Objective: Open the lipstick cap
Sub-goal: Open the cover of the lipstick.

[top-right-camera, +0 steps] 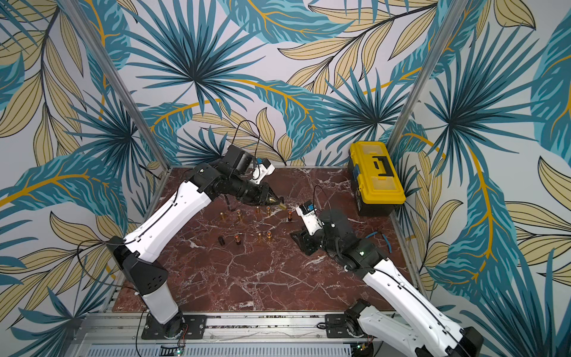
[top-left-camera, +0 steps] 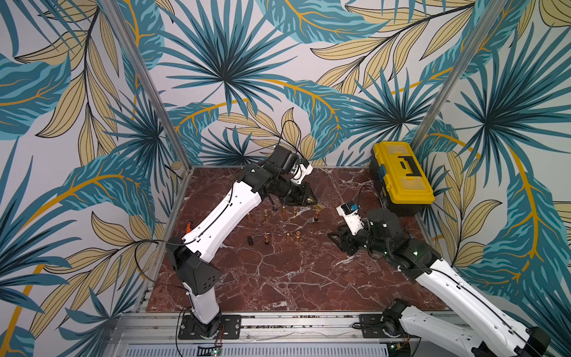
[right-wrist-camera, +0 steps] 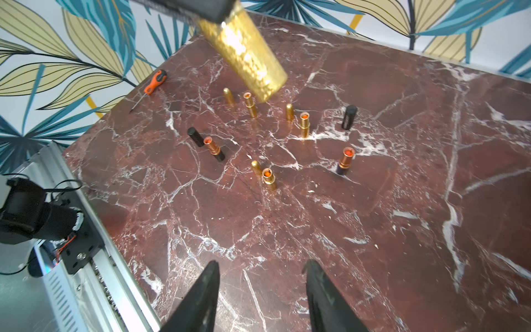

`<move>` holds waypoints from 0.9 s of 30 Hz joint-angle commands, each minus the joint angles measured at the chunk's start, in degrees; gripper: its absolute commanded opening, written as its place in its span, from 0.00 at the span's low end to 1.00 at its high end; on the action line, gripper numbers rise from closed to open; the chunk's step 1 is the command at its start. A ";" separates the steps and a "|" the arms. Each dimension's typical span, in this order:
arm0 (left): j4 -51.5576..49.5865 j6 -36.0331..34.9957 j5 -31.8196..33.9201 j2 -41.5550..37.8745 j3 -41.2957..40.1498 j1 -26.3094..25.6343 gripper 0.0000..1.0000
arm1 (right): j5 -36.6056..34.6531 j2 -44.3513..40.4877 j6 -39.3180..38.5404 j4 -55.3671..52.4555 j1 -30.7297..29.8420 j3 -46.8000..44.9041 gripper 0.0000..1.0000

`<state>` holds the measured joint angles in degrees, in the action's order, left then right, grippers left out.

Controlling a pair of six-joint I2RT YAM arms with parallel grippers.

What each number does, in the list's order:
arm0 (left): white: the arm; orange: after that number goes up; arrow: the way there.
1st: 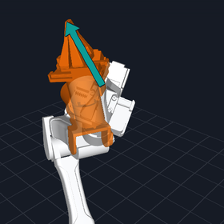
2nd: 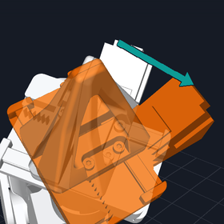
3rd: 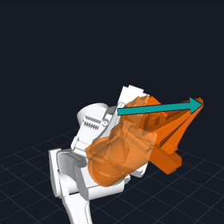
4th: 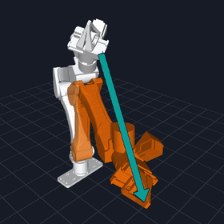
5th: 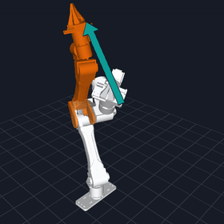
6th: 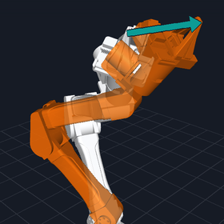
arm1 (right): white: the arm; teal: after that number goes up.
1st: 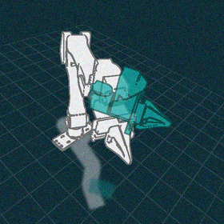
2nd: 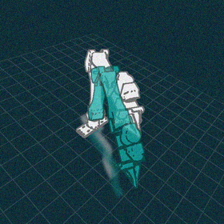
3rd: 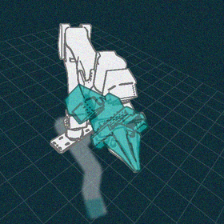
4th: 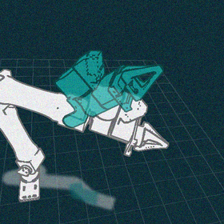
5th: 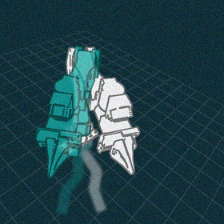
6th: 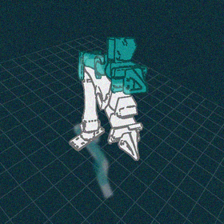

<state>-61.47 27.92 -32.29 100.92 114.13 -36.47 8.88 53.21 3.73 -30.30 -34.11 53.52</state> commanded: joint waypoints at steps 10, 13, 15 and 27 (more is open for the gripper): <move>0.10 1.15 -12.14 -2.37 -5.91 0.35 0.18 | 2.73 5.87 -7.26 5.73 -0.32 5.42 0.53; 0.08 1.24 -12.57 -2.66 -6.44 0.36 0.18 | 3.72 7.67 -7.99 6.73 -0.27 6.37 0.53; 0.11 1.26 -12.74 -2.74 -6.78 0.36 0.18 | 4.49 8.94 -8.39 7.16 -0.26 6.98 0.53; 0.09 0.91 -12.33 -2.76 -7.80 0.50 0.09 | 5.45 12.27 -9.37 7.22 -0.27 9.05 0.35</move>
<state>-61.25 29.06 -44.01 100.05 106.65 -35.99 14.11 65.28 -5.23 -23.83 -34.28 61.06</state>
